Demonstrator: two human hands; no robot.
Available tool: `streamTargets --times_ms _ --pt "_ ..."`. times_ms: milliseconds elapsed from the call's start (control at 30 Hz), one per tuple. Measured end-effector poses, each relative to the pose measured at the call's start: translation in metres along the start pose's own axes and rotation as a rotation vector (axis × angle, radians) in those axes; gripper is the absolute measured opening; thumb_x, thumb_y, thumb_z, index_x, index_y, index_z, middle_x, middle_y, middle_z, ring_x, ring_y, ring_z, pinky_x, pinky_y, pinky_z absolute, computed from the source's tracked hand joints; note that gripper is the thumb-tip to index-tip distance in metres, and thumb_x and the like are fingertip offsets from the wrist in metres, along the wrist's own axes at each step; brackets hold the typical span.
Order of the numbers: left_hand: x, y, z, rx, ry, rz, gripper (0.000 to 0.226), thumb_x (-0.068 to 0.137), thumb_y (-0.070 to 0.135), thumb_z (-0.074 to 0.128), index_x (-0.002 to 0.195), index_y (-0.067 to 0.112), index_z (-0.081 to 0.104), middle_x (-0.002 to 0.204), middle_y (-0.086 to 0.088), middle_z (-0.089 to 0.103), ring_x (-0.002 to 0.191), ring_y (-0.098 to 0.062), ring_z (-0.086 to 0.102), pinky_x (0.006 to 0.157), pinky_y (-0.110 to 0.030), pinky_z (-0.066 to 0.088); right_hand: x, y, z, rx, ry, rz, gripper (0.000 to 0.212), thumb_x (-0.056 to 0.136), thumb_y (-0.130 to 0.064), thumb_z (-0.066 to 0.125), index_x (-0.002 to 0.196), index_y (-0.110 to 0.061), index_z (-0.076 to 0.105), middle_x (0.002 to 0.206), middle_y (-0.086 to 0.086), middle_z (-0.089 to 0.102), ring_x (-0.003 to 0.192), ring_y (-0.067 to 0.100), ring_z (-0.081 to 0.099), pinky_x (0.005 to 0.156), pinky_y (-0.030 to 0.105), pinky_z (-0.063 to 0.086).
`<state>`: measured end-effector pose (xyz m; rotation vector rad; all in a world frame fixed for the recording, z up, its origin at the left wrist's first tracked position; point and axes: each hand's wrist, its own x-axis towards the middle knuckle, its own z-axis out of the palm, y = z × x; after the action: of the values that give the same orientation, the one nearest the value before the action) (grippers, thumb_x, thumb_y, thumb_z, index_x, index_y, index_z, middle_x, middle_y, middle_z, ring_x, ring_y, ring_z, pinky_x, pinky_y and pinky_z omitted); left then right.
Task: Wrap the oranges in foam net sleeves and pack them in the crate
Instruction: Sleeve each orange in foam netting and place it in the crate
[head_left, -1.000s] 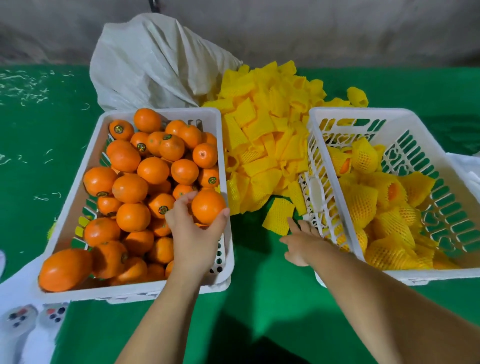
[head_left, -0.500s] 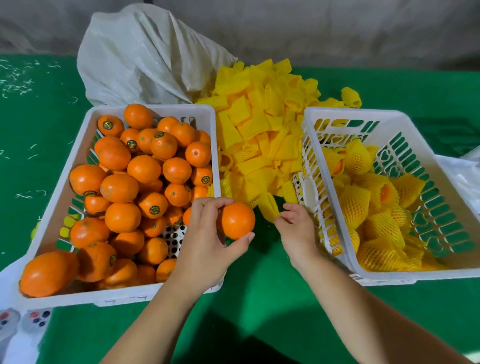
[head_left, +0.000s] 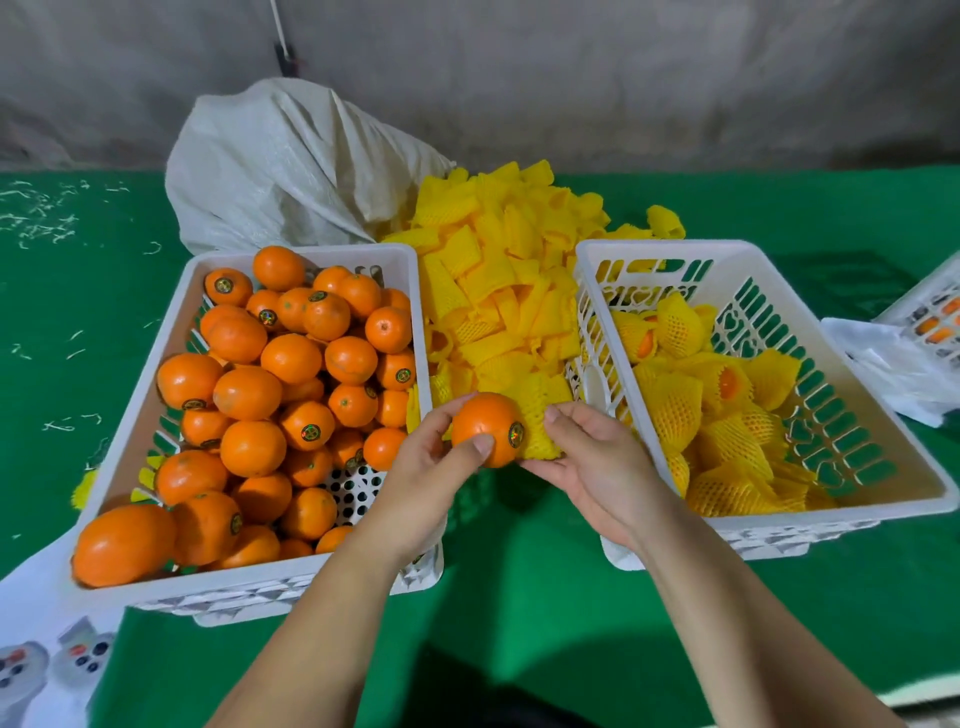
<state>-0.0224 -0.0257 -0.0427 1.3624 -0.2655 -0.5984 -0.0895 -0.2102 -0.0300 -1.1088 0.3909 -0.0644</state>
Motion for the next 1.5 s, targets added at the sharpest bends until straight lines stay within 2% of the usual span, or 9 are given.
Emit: streamTargets --times_ms 233,400,633,867,967,1100,1267,1367,1500 --pt "-0.004 -0.003 -0.004 -0.039 -0.085 -0.045 0.075 0.076 0.052 0.078 0.145 0.040 0.052 0.140 0.001 0.064 0.127 -0.020 0.065 0.113 -0.043 0.048 -0.009 -0.011 0.012 -0.492 -0.042 -0.085 0.068 0.081 -0.050 0.072 0.142 -0.022 0.061 0.137 0.002 0.068 0.127 0.024 0.064 0.109 0.051 0.050" --pt "-0.013 -0.002 0.005 0.113 0.020 0.061 0.057 0.070 0.064 0.082 0.122 0.055 0.060 0.112 0.023 0.067 0.098 -0.005 0.072 0.079 -0.019 0.058 -0.015 0.003 0.017 -0.459 0.075 -0.243 0.046 0.091 -0.051 0.072 0.111 -0.009 0.072 0.109 0.021 0.073 0.105 0.046 0.066 0.097 0.067 0.051" --pt "-0.015 -0.003 0.008 -0.060 0.114 0.123 0.066 0.089 0.045 0.069 0.150 0.034 0.044 0.140 0.000 0.060 0.115 -0.018 0.072 0.082 -0.034 0.063 -0.019 0.005 0.013 -0.234 -0.112 -0.187 0.029 0.103 -0.035 0.061 0.121 -0.018 0.075 0.124 0.012 0.074 0.119 0.031 0.069 0.101 0.049 0.057" --pt "-0.016 -0.003 0.008 -0.173 0.113 0.072 0.062 0.080 0.055 0.074 0.133 0.023 0.067 0.136 -0.020 0.065 0.100 -0.031 0.074 0.071 -0.038 0.062 -0.012 0.005 0.020 -0.562 0.079 -0.259 0.016 0.087 -0.036 0.058 0.096 -0.033 0.071 0.084 -0.008 0.074 0.076 0.010 0.068 0.068 0.036 0.056" --pt "-0.019 -0.005 0.003 -0.125 0.034 0.119 0.062 0.075 0.057 0.084 0.127 0.026 0.075 0.157 0.005 0.048 0.122 -0.031 0.066 0.072 -0.040 0.061 0.000 0.013 0.013 -0.726 0.329 -0.401 0.011 0.091 -0.025 0.066 0.090 -0.031 0.058 0.067 -0.011 0.054 0.057 0.002 0.050 0.058 0.034 0.044" --pt "-0.023 -0.001 -0.001 0.103 -0.148 0.140 0.057 0.078 0.048 0.075 0.132 0.029 0.074 0.162 0.021 0.038 0.146 -0.007 0.045 0.096 -0.039 0.059 0.007 0.020 0.015 -1.025 0.332 -0.456 0.018 0.096 -0.017 0.071 0.114 -0.019 0.067 0.083 -0.005 0.061 0.077 0.012 0.060 0.070 0.035 0.052" --pt "-0.024 0.005 0.010 0.274 -0.078 0.129 0.061 0.085 0.042 0.073 0.143 0.028 0.060 0.158 0.019 0.042 0.145 -0.005 0.045 0.115 -0.033 0.048 0.009 0.021 0.014 -0.797 0.231 -0.343 0.014 0.097 -0.026 0.073 0.099 -0.038 0.065 0.095 -0.010 0.071 0.091 0.010 0.068 0.082 0.037 0.058" --pt "-0.022 0.001 0.014 0.292 0.036 0.143 0.063 0.086 0.049 0.077 0.142 0.036 0.053 0.147 0.021 0.048 0.130 0.000 0.054 0.100 -0.016 0.052 0.007 0.015 0.008 -0.658 0.219 -0.344 0.014 0.096 -0.021 0.073 0.095 -0.033 0.068 0.092 -0.008 0.074 0.091 0.011 0.070 0.079 0.041 0.058" --pt "-0.015 -0.006 0.025 0.275 0.149 0.196 0.059 0.087 0.041 0.071 0.131 0.044 0.032 0.125 0.003 0.053 0.092 0.005 0.063 0.077 -0.017 0.053 -0.003 0.007 0.009 -0.504 0.148 -0.443 0.010 0.087 -0.031 0.070 0.094 -0.038 0.069 0.085 -0.010 0.073 0.079 0.003 0.067 0.063 0.017 0.049"
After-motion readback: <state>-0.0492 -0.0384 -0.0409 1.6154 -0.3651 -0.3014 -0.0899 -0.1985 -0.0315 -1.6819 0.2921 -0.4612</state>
